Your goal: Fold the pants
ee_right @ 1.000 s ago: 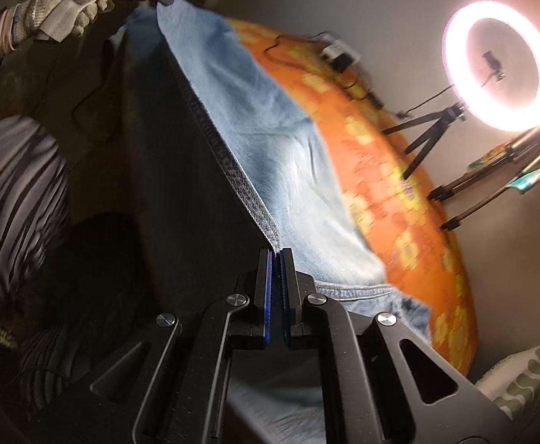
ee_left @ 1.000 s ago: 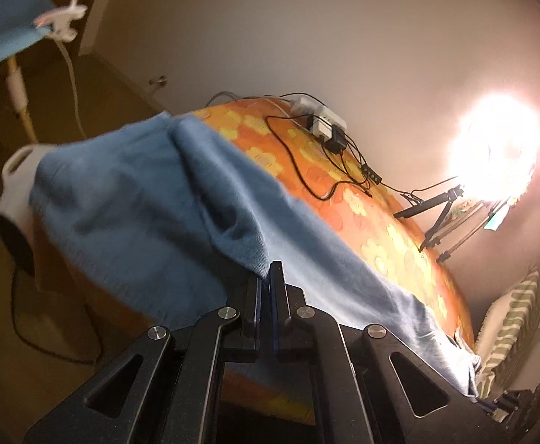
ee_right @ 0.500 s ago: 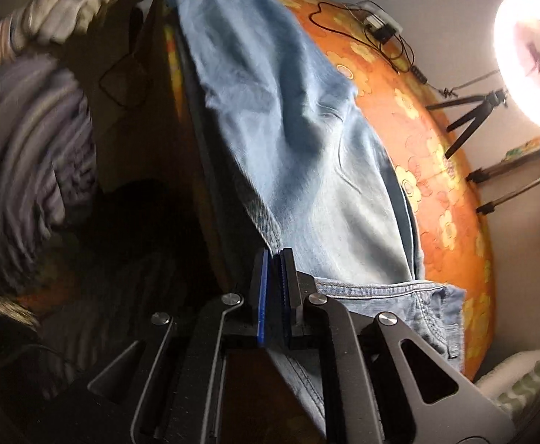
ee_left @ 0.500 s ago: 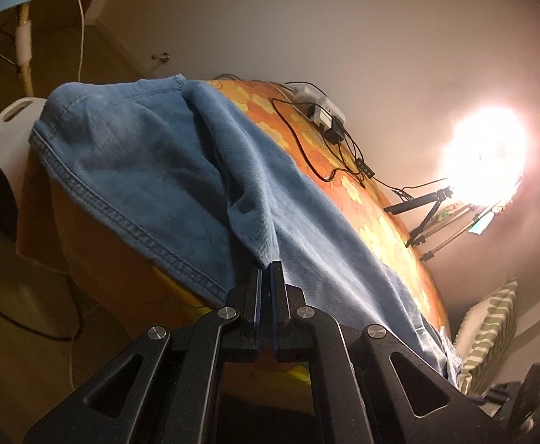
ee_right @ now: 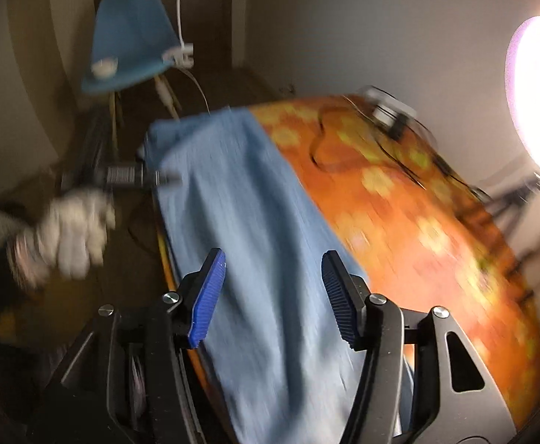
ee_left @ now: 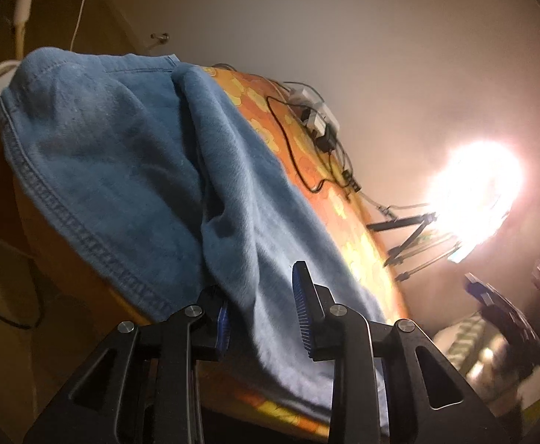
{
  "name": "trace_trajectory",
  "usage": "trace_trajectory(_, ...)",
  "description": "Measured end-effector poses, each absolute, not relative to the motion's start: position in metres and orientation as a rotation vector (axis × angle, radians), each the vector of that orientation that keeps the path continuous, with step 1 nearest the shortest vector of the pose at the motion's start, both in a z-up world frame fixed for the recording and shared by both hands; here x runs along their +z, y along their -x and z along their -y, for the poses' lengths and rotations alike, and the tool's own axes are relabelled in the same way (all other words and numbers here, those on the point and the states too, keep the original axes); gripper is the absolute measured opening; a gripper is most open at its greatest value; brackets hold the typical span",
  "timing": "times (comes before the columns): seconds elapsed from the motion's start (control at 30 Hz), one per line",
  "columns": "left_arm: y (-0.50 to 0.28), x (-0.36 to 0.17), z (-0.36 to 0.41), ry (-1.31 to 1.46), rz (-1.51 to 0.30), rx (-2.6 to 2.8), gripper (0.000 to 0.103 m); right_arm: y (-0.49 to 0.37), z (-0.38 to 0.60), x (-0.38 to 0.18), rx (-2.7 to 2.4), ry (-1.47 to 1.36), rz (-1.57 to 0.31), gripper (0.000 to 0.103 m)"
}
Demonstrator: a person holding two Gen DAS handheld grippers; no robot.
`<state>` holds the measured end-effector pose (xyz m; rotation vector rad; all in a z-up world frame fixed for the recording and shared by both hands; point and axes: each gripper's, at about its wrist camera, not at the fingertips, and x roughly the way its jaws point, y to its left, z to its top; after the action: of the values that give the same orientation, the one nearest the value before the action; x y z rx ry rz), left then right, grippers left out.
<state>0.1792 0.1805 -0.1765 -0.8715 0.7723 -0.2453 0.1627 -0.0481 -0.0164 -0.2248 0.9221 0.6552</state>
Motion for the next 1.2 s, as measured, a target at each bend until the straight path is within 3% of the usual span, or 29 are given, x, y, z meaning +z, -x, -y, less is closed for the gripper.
trace_trajectory(0.4, -0.204, -0.174, -0.203, 0.950, -0.718, -0.219, 0.028, -0.329, -0.074, -0.108, 0.738, 0.087, -1.066, 0.057)
trace_trajectory(0.97, -0.219, -0.166, -0.206, 0.869, -0.672, -0.170, 0.028, -0.408, -0.139, -0.180, 0.760, 0.057, -1.186, 0.058)
trace_trajectory(1.0, -0.218, -0.165, -0.205, 0.851, -0.668, -0.168, 0.027, -0.407, -0.143, -0.182, 0.763, 0.075, -1.187, 0.051)
trace_trajectory(1.03, -0.216, -0.163, -0.202, 0.828, -0.666, -0.171, 0.026, -0.407, -0.146, -0.183, 0.761, 0.089, -1.189, 0.033)
trace_trajectory(1.07, -0.215, -0.161, -0.200, 0.807, -0.664, -0.165, 0.026, -0.406, -0.149, -0.184, 0.758, 0.101, -1.187, 0.026)
trace_trajectory(1.13, -0.216, -0.159, -0.198, 0.782, -0.655, -0.161, 0.014, -0.404, -0.150, -0.182, 0.768, 0.096, -1.177, 0.008)
trace_trajectory(1.2, -0.213, -0.156, -0.198, 0.766, -0.644, -0.153, 0.011, -0.400, -0.151, -0.178, 0.766, 0.115, -1.156, 0.005)
